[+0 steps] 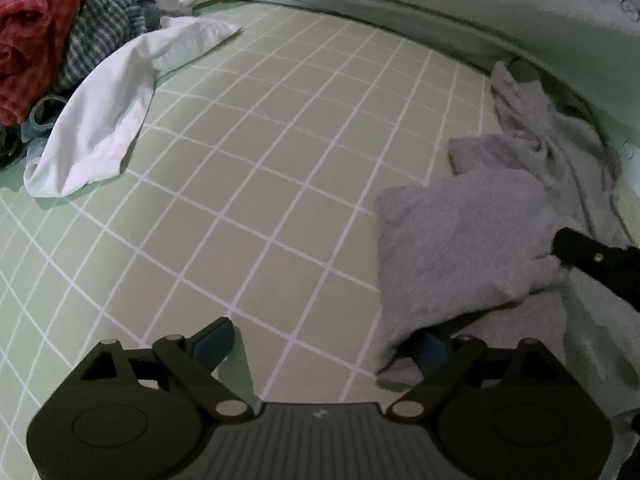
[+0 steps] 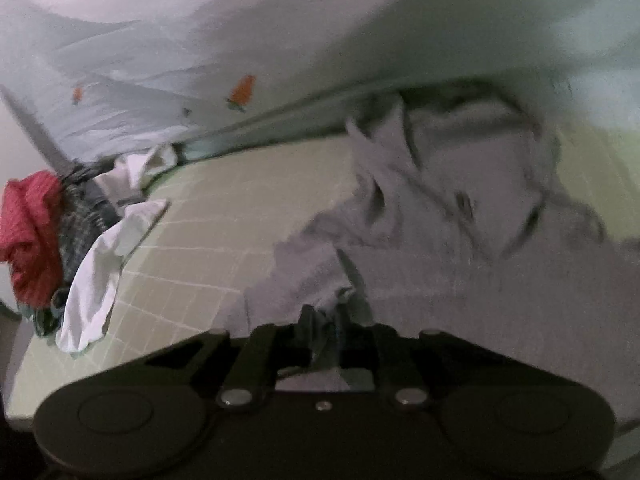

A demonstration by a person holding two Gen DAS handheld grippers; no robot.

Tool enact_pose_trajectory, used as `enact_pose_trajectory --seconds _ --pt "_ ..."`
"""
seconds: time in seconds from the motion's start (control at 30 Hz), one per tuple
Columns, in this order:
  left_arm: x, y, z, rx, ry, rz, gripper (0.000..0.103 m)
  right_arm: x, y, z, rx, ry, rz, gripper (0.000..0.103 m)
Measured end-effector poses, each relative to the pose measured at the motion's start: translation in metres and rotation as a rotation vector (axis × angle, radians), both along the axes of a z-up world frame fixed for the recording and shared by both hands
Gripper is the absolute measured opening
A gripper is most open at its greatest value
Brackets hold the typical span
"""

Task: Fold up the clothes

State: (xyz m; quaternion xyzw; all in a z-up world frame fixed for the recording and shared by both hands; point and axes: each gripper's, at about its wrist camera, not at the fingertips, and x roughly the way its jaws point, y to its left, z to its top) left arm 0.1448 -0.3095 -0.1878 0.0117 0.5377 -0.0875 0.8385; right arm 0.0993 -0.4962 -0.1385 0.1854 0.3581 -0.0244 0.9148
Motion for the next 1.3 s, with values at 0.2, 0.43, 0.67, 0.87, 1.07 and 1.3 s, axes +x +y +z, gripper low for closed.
enact_pose_trajectory --seconds 0.2,0.43,0.67,0.87,1.07,1.3 --pt "-0.021 -0.022 0.035 -0.040 -0.120 -0.096 0.093 -0.046 -0.010 0.050 -0.190 -0.164 -0.026 0.008" --pt "-0.050 -0.064 0.039 -0.029 -0.123 -0.264 0.094 -0.101 -0.055 0.057 -0.357 -0.132 -0.197 0.009" --pt "-0.055 -0.073 0.007 0.013 0.002 -0.276 0.094 -0.111 -0.096 -0.016 -0.279 0.153 -0.317 0.018" --pt "-0.053 -0.062 0.010 -0.047 0.041 -0.237 0.095 -0.106 -0.097 -0.011 -0.315 0.179 -0.344 0.046" --pt "-0.061 -0.058 0.046 -0.097 -0.057 -0.273 0.095 -0.115 -0.102 -0.006 -0.294 0.196 -0.385 0.071" --pt "-0.053 -0.052 0.069 -0.265 -0.126 -0.266 0.099 -0.104 -0.091 -0.004 -0.330 0.204 -0.337 0.078"
